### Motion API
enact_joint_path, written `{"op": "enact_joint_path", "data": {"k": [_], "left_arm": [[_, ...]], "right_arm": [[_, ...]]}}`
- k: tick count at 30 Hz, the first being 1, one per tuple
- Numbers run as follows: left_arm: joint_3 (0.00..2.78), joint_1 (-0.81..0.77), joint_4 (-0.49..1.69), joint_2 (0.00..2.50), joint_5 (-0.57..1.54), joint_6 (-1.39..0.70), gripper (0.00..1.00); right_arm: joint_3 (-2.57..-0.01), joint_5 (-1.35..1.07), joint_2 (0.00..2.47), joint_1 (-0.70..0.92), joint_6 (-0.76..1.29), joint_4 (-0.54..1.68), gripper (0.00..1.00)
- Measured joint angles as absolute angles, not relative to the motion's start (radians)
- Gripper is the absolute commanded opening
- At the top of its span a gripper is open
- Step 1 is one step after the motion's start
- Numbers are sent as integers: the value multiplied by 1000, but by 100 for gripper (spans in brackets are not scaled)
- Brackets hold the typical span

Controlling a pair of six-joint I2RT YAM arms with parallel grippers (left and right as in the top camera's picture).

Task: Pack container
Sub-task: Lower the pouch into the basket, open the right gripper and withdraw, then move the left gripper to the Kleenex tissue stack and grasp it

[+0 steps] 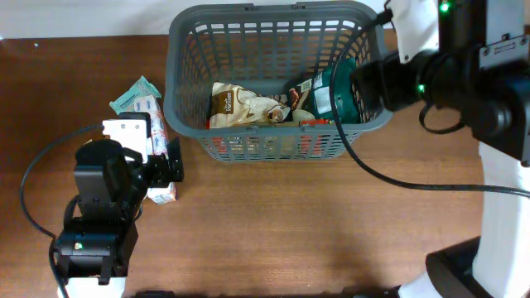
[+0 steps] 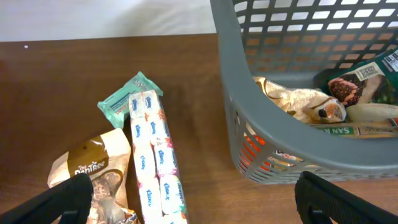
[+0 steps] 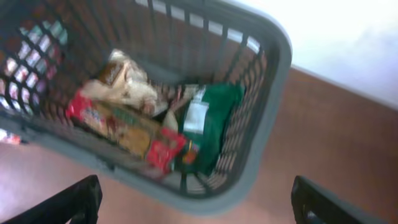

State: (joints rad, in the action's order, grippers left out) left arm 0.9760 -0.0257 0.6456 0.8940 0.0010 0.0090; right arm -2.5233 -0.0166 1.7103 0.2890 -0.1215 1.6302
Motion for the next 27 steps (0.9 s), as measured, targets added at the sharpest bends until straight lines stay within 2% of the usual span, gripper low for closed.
{"op": "enact_joint_path", "data": {"k": [9, 14, 19, 27], "left_arm": [[978, -26, 641, 860, 1, 9, 99], [981, -26, 675, 842, 1, 9, 99], [982, -26, 717, 842, -9, 5, 99], [982, -25, 759, 847, -141, -55, 99]], "right_arm": [[-1836, 43, 1314, 271, -74, 1511, 97], [-1605, 45, 1141, 244, -54, 1508, 99], [-1548, 44, 1046, 244, -52, 1509, 99], [-1548, 45, 1005, 244, -51, 1509, 99]]}}
